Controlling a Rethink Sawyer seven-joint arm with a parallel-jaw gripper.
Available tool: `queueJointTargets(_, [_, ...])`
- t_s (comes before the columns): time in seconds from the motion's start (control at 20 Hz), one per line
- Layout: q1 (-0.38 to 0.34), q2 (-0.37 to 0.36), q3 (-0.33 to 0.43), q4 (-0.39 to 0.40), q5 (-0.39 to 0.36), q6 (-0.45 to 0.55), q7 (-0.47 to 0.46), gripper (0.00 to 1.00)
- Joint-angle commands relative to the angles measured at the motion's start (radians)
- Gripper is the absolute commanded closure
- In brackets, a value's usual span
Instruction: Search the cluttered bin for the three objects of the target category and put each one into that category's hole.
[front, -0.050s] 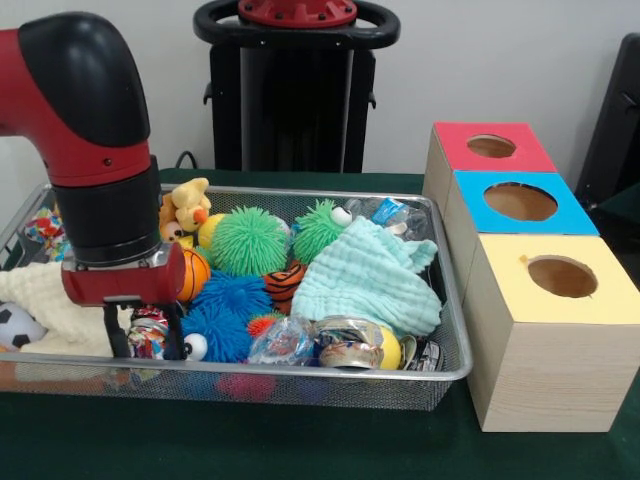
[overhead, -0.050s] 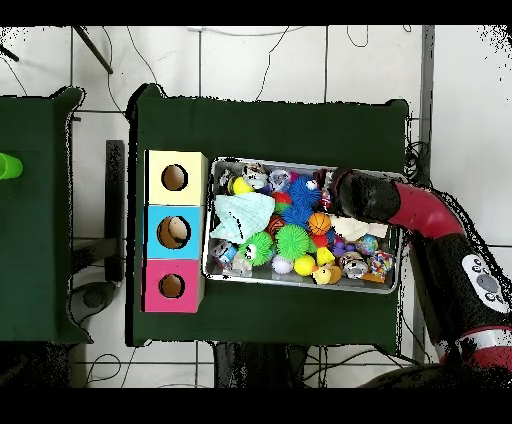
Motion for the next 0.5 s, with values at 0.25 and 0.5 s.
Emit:
queueJointTargets(0.25, [0.002,0.022,-0.004,0.113,-0.046,-0.055,0.002,0.0])
queueJointTargets(0.5, [-0.014,0.031,-0.001,0.118,-0.057,-0.068,-0.019,0.0])
